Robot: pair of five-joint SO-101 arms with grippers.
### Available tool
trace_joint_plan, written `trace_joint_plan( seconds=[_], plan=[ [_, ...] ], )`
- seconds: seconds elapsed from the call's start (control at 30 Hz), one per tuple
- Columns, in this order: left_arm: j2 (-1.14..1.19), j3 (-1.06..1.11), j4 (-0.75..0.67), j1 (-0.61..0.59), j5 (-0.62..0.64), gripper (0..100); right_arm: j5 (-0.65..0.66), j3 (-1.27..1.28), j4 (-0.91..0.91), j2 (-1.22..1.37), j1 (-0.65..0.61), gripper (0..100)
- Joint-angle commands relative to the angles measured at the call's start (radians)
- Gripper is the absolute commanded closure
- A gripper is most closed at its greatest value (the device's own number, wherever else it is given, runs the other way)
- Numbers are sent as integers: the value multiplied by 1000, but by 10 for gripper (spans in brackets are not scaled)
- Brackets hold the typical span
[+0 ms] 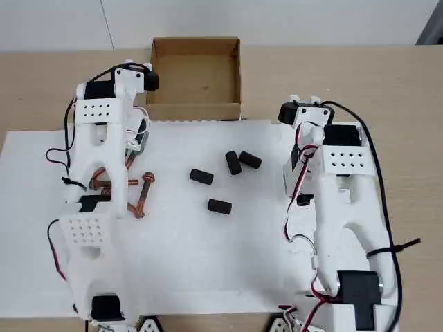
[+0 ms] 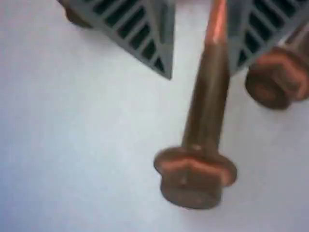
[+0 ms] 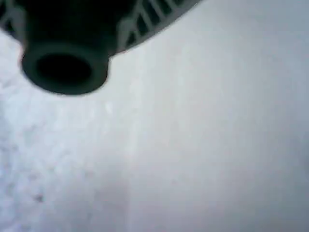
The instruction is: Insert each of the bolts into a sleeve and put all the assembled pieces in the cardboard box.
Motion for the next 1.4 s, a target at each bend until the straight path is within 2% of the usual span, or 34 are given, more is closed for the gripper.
trace_joint_plan(
  seconds=[0.0, 0.47, 0.6, 0.87, 1.07, 1.37],
  plan=[
    [25, -85, 9, 6, -6, 923, 11, -8, 4, -51, 5, 995],
    [276, -292, 9, 6, -5, 929, 11, -8, -2, -44, 5, 995],
    [293, -309, 23, 17, -5, 998, 9, -8, -2, -47, 5, 995],
    [287, -394, 75, 60, 0, 995, 11, -17, 33, -56, 4, 995],
    [83, -341, 75, 100, 25, 995, 6, -64, 97, -153, 4, 995],
    [-396, 64, 74, 259, 31, 995, 8, -61, 107, -437, 4, 995]
  ],
)
